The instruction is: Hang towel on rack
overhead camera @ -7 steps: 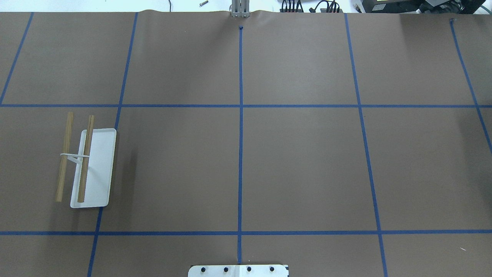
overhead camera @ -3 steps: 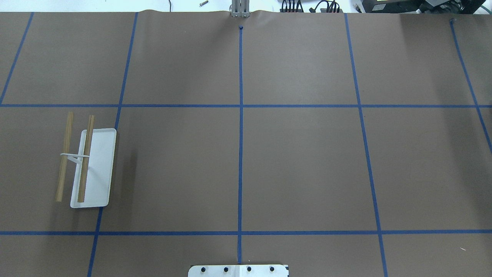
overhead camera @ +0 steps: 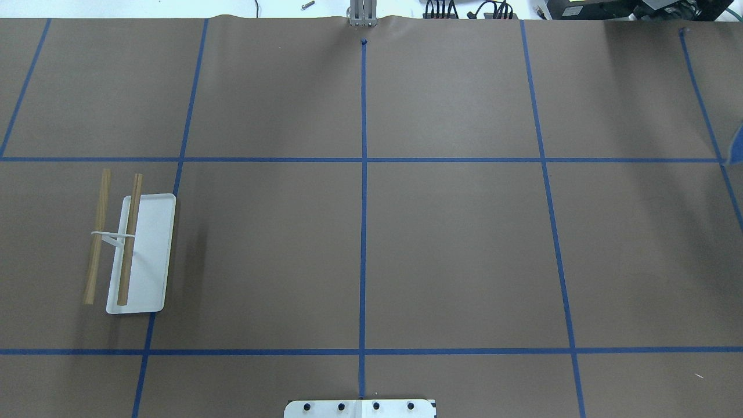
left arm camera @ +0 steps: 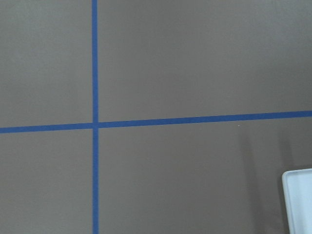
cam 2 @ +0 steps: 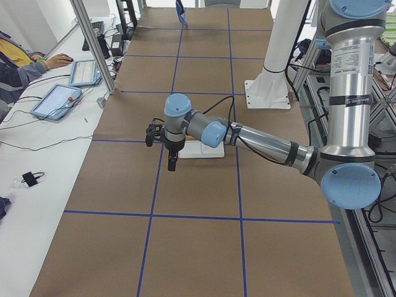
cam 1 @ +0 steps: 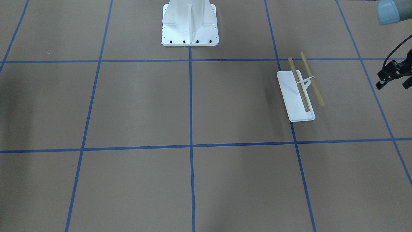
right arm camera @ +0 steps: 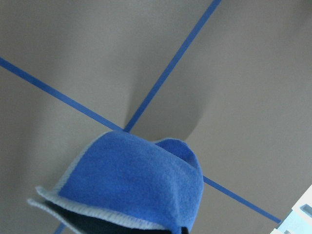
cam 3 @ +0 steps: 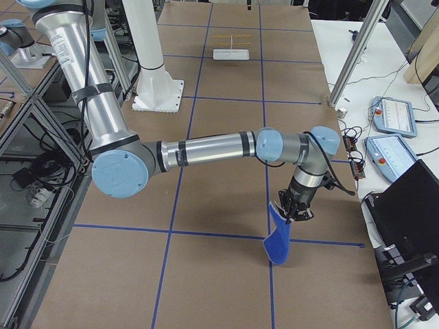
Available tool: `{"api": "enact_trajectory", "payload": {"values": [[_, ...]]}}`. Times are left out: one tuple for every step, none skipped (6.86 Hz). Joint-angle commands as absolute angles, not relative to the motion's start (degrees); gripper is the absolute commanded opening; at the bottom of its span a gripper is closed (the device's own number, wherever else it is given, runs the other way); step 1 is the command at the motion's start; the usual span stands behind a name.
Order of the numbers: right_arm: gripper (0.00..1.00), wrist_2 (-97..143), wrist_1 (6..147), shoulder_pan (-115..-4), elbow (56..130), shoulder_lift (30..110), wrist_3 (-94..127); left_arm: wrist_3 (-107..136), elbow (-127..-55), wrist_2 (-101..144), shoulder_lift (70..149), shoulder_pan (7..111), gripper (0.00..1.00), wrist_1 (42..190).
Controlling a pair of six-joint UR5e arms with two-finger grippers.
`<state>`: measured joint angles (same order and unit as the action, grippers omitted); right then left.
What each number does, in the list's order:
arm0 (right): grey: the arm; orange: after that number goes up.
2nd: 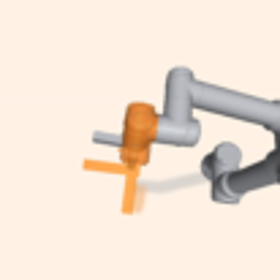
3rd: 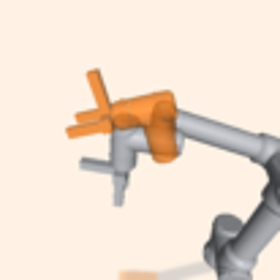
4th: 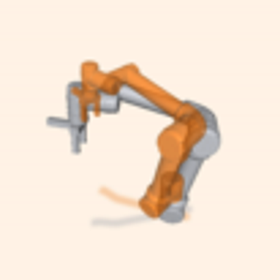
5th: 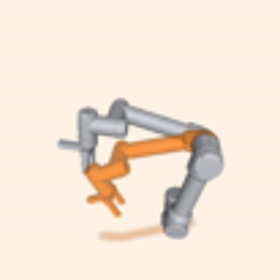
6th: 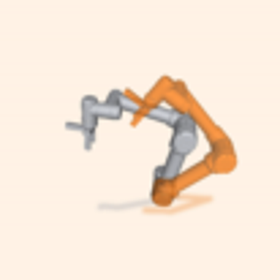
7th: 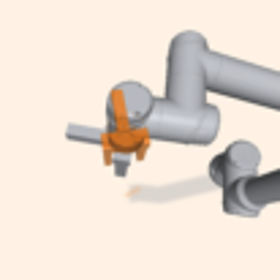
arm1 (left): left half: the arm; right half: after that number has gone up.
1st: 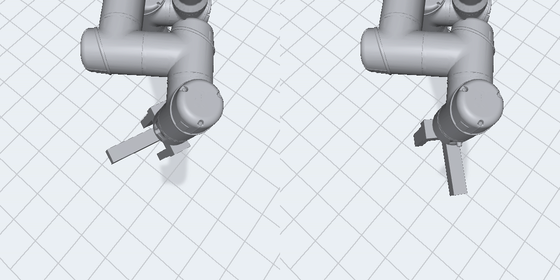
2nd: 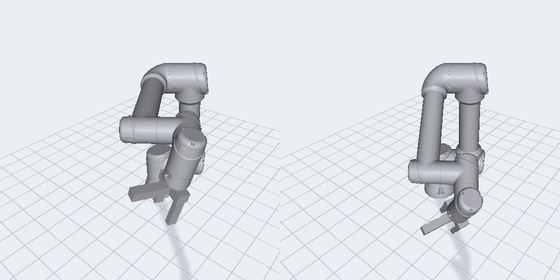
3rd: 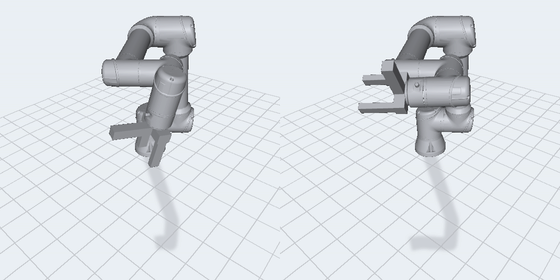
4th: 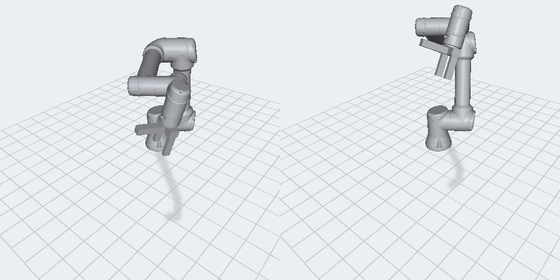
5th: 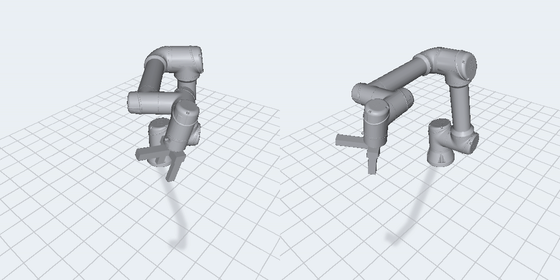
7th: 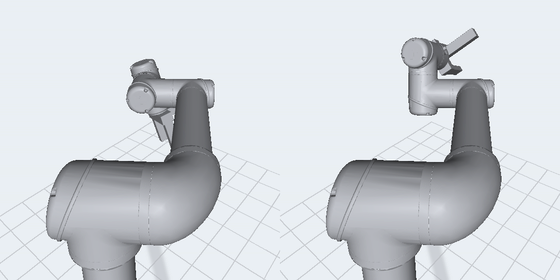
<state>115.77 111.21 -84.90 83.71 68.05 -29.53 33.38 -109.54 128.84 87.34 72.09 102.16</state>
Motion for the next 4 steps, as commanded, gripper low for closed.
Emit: {"api": "enact_trajectory", "payload": {"values": [[0.0, 117.1, 127.2, -80.7, 95.4, 64.5, -9.4, 43.0, -109.3, 128.6, 88.3, 67.6, 0.98, 106.3], [0.0, 119.3, 131.4, -78.6, 100.3, 63.9, -0.4, 45.1, -109.3, 128.6, 89.7, 66.6, 0.98, 106.3], [0.0, 124.9, 134.9, -77.9, 103.2, 62.8, 7.8, 49.5, -109.2, 128.5, 92.1, 64.9, 0.98, 106.3], [0.0, 130.6, 135.3, -77.5, 105.2, 62.3, 18.8, 54.6, -109.6, 128.8, 95.2, 63.7, 0.98, 106.3]]}}
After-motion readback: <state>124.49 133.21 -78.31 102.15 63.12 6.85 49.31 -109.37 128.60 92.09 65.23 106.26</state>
